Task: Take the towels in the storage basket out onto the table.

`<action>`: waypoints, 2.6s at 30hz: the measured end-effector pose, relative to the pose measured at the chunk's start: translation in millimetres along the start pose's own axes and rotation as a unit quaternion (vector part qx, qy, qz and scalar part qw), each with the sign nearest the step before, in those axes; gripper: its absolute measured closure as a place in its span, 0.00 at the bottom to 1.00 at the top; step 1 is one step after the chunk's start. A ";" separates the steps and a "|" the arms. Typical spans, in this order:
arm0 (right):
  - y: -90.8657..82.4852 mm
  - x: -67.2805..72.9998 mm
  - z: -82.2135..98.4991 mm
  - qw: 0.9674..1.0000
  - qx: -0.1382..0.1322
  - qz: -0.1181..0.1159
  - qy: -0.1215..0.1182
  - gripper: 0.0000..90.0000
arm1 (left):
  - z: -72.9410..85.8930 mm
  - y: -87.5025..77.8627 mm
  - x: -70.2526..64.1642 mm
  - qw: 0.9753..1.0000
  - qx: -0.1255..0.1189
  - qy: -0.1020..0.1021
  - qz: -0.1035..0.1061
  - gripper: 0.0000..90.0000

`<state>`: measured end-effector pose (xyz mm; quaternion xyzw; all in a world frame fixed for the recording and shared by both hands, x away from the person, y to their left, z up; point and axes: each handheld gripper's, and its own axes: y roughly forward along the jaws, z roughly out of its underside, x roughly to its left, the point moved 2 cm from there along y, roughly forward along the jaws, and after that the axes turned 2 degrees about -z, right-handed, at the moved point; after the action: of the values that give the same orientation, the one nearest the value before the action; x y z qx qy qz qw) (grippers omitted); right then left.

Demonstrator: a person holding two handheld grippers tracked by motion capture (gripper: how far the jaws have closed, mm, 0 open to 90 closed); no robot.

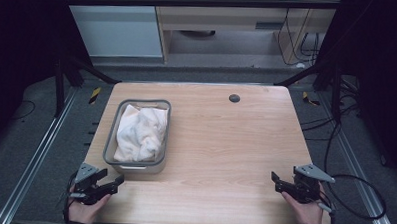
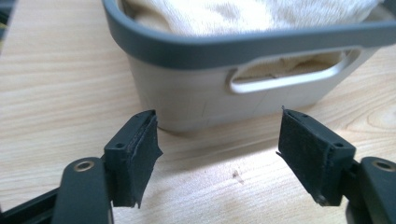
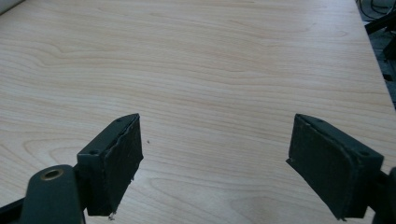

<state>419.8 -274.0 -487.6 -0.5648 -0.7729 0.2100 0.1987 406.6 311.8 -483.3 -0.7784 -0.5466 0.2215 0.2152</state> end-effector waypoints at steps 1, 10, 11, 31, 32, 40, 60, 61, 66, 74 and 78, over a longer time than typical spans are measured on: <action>0.0 2.1 0.1 1.000 0.003 -0.003 0.001 0.19 | -0.8 -1.1 -0.4 1.000 -0.001 -0.002 0.004 0.32; 1.4 7.3 0.8 1.000 0.002 -0.007 -0.013 0.17 | -11.0 -10.9 -1.0 1.000 -0.023 0.002 0.008 0.30; 2.1 7.2 1.4 1.000 0.004 -0.006 -0.015 0.16 | -13.4 -13.0 -1.7 1.000 -0.025 0.003 0.010 0.30; 2.5 2.7 3.1 1.000 0.004 0.003 -0.012 0.16 | -47.9 -33.0 -5.0 0.998 -0.064 0.002 0.022 0.27; 2.5 2.7 3.1 1.000 0.004 0.003 -0.012 0.16 | -49.8 -33.7 -4.9 0.998 -0.066 0.002 0.021 0.27; 3.2 1.1 4.3 1.000 0.006 0.007 -0.010 0.15 | -71.8 -37.6 -9.0 0.996 -0.080 0.013 0.025 0.27; 4.2 -2.0 7.2 1.000 0.009 0.010 -0.011 0.13 | -114.9 -20.6 -23.1 0.996 -0.072 0.039 0.045 0.24; 4.3 -2.5 7.2 1.000 0.008 0.010 -0.012 0.13 | -114.9 -20.6 -23.1 0.996 -0.072 0.039 0.045 0.24; 4.2 -2.1 7.3 1.000 0.010 0.008 -0.011 0.13 | -122.8 -13.0 -25.6 0.996 -0.056 0.047 0.047 0.23; 5.1 -1.8 7.6 1.000 0.014 0.008 -0.015 0.13 | -134.9 -5.1 -25.3 0.997 -0.039 0.052 0.040 0.23; 5.9 -1.8 7.7 1.000 0.014 0.008 -0.018 0.13 | -141.9 -2.6 -25.0 0.997 -0.033 0.057 0.034 0.22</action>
<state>420.7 -274.9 -497.4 -0.5640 -0.7689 0.2325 0.1914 479.3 275.7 -364.3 -0.8147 -0.5134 0.1654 0.2128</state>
